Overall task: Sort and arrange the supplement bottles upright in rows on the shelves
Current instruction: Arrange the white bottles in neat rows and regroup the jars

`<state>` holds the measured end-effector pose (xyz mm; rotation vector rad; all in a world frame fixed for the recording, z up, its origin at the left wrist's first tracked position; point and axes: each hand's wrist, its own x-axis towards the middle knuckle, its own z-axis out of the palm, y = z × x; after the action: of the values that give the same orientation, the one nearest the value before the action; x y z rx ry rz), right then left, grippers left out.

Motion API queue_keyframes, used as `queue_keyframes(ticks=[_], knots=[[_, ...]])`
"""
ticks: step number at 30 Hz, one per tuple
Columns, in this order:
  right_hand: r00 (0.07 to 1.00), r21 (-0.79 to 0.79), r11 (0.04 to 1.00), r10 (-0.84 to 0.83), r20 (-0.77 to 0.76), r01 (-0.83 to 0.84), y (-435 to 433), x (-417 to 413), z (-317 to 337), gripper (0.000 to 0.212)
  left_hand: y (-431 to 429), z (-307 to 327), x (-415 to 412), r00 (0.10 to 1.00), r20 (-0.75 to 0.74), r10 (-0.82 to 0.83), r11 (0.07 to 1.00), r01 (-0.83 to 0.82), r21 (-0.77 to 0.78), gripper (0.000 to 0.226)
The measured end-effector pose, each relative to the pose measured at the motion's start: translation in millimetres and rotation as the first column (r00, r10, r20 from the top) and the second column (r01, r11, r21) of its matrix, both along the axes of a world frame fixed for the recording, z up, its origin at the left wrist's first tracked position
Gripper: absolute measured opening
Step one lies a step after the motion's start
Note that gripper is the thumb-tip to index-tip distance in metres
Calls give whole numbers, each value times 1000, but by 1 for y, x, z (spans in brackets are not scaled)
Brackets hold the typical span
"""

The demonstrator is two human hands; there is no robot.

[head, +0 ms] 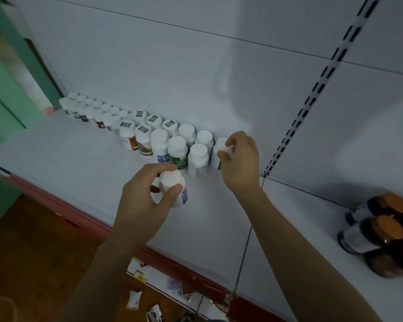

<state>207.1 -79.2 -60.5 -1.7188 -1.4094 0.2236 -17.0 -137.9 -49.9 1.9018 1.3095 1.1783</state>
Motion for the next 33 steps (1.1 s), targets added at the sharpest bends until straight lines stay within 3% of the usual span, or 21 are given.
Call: queue_keyframes(ticks=[3,5,10,13,17,21,28,33], knots=[[991,96,994,-29,-132,42,-15,-5,-10,24,10,-2,3,999,30,-37,999,37,22,31],[991,108,994,-4,-132,18,-43,-5,-13,34,17,-3,9,997,52,-54,998,52,29,28],[944,-90,944,307,-118,-318,-81,-15,-15,58,29,-1,42,978,144,-149,987,156,-39,31],[969,-66,971,223,-108,-231,-66,-15,-26,55,30,-6,54,949,165,-269,961,275,-15,31],[976,-160,986,6,-220,-42,-52,-18,-32,55,37,-20,39,977,194,-84,995,94,-44,13],[962,-147,989,-20,-273,-21,-42,-20,-33,66,49,-37,31,992,49,-120,975,127,-182,11],[946,-174,984,-31,-322,-27,-38,-20,-32,80,53,-49,32,982,-85,-168,973,152,-174,18],[983,-400,914,-5,-181,-69,-58,2,-16,92,49,-39,23,927,-289,-241,969,212,-129,11]])
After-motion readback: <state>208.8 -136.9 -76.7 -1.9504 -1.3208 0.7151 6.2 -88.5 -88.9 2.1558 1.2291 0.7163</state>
